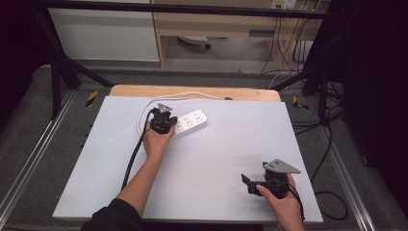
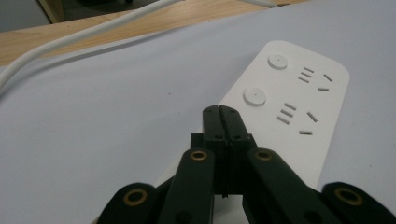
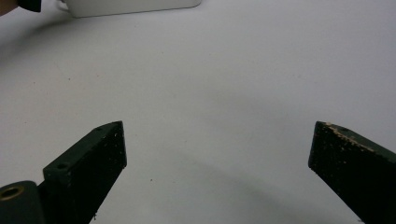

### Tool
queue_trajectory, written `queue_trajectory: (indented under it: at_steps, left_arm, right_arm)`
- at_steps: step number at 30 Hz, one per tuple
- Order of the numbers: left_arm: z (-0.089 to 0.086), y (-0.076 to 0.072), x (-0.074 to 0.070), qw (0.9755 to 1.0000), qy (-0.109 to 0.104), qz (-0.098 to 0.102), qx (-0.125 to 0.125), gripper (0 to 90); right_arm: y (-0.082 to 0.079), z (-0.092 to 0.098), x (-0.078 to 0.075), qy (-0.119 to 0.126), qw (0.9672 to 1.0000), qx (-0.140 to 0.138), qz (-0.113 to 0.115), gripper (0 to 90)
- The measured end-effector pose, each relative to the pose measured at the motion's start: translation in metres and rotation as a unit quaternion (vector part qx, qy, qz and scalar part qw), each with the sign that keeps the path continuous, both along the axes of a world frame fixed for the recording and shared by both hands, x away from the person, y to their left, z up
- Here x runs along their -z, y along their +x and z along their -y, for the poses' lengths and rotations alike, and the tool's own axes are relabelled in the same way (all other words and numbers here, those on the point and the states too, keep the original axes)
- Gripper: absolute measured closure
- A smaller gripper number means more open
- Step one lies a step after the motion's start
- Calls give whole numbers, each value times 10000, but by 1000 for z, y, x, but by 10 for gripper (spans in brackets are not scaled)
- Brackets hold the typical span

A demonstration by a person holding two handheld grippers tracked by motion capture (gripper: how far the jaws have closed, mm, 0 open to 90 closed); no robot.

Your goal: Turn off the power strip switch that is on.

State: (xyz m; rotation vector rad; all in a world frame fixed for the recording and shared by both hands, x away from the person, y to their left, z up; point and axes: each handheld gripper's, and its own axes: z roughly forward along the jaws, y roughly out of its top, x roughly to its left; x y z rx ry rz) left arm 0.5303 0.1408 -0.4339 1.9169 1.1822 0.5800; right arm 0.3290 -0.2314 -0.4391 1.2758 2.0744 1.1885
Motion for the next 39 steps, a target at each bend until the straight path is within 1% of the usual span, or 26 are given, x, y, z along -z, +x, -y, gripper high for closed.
queue_trajectory:
  at_steps: [3,6,7,8,10,11,13,14,17,18,21,24,27,28,29,33,37,39]
  left_arm:
    - [0,0,1,10000,19,7,-6,900]
    - [1,0,1,10000,-24,9,-26,900]
    - [1,0,1,10000,1,11,-20,900]
    - [2,0,1,10000,-38,14,-24,900]
    - [2,1,2,9997,-200,-83,71,900]
    - [4,0,1,9999,-141,-87,31,900]
    - [10,-1,0,9999,99,-17,13,900]
    - [11,-2,0,9999,149,21,2,900]
    - [7,0,0,10000,3,-55,15,900]
    - [6,-1,-1,10000,36,-58,-1,900]
    - [1,0,0,10000,9,-52,-84,900]
    - [-1,1,0,10000,-39,-58,-48,900]
    - [-1,1,0,10000,-1,-47,-44,900]
    - [0,1,1,10000,19,-15,-38,900]
    - [1,1,0,10000,76,9,-12,900]
    - [1,0,1,9999,108,47,15,900]
    - [4,-1,1,9995,304,130,13,900]
    - [4,-2,1,9995,281,129,-4,900]
  right_arm:
    - [0,0,0,2,10000,-2,0,50]
    - [0,0,0,3,10000,-2,-8,50]
    - [0,0,0,12,10000,0,-10,50]
    - [0,0,0,-6,10000,-7,-7,49]
    - [0,0,0,3,10000,-8,-16,49]
    - [0,0,0,0,10000,-8,-22,49]
    - [0,0,1,5,10000,-5,-29,49]
    - [0,-1,1,9,10000,-8,-30,49]
    - [0,-1,1,-21,10000,-33,-33,48]
    - [0,-1,1,-17,10000,-30,-32,48]
    - [0,0,1,-3,10000,-26,-44,48]
    - [1,0,1,-10,10000,-26,-44,48]
    - [0,-1,1,-16,10000,-24,-50,47]
    - [0,-1,1,-17,10000,-25,-43,47]
    - [0,0,1,-21,10000,-28,-41,47]
    - [0,0,1,-11,10000,-22,-61,47]
    - [0,0,1,-17,10000,-26,-48,47]
    - [0,0,1,-10,10000,-25,-59,47]
